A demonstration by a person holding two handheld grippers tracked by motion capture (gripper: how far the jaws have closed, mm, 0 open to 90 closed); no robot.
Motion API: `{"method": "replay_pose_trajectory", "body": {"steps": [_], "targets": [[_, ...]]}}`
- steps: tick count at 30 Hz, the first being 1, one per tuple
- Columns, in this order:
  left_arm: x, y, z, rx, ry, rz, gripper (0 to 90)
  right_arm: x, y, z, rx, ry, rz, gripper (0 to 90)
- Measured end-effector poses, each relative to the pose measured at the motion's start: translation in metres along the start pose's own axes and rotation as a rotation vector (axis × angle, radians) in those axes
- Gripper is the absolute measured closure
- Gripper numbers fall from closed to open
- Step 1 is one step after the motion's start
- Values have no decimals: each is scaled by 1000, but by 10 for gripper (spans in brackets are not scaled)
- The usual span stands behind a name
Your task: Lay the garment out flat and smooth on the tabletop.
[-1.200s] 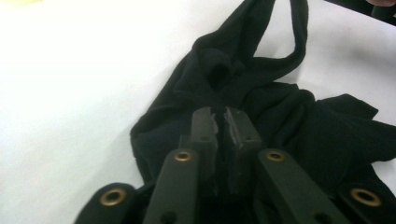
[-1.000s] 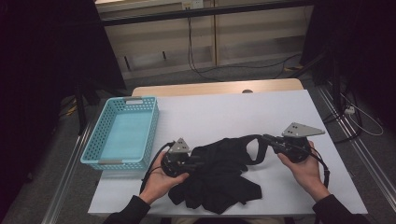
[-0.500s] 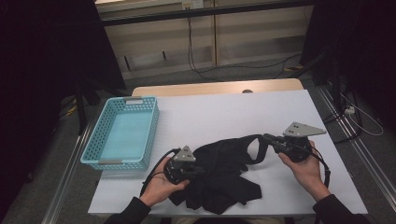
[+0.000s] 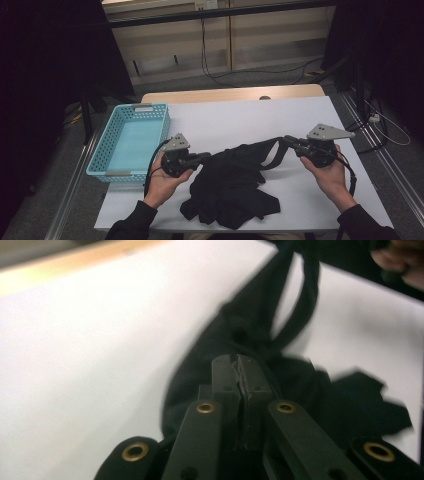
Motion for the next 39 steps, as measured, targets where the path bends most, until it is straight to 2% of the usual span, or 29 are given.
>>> {"method": "replay_pose_trajectory", "body": {"steps": [7, 12, 16, 18, 20, 23, 29, 31, 34, 39], "targets": [[-26, 12, 1, -56, -103, -49, 891, -14, -13, -10, 42, -48, 2, 866], [-39, 18, 3, -82, -131, -57, 892, -27, -27, -16, 83, -87, 13, 867], [-38, 25, 6, -91, -135, -81, 891, -34, -34, -14, 105, -100, 16, 866], [-36, 28, 8, -91, -125, -89, 890, -35, -36, -12, 108, -101, 22, 867], [-32, 30, 12, -72, -104, -96, 883, -34, -35, -7, 100, -91, 20, 867], [-20, 26, 19, -62, -45, -76, 877, -26, -28, 1, 79, -36, -9, 867], [4, 9, 27, -28, 59, -32, 864, -2, -17, 6, 39, 21, 0, 867], [10, 1, 26, -16, 89, 0, 841, 2, -17, 6, 39, 31, -1, 867], [13, -5, 23, -5, 97, 10, 804, 6, -16, 5, 33, 38, 3, 866], [6, 0, 27, -33, 89, -4, 690, 9, -10, 2, 22, 43, -7, 867]]}}
Point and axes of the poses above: each handheld gripper's, and its own axes: z roughly forward along the jaws, x roughly out of its underside, y roughly to its left, the point moved 1 cm from there along z, roughly forward along the jaws, and after that the axes turned 8 degrees about -z, right-handed, at the moved point
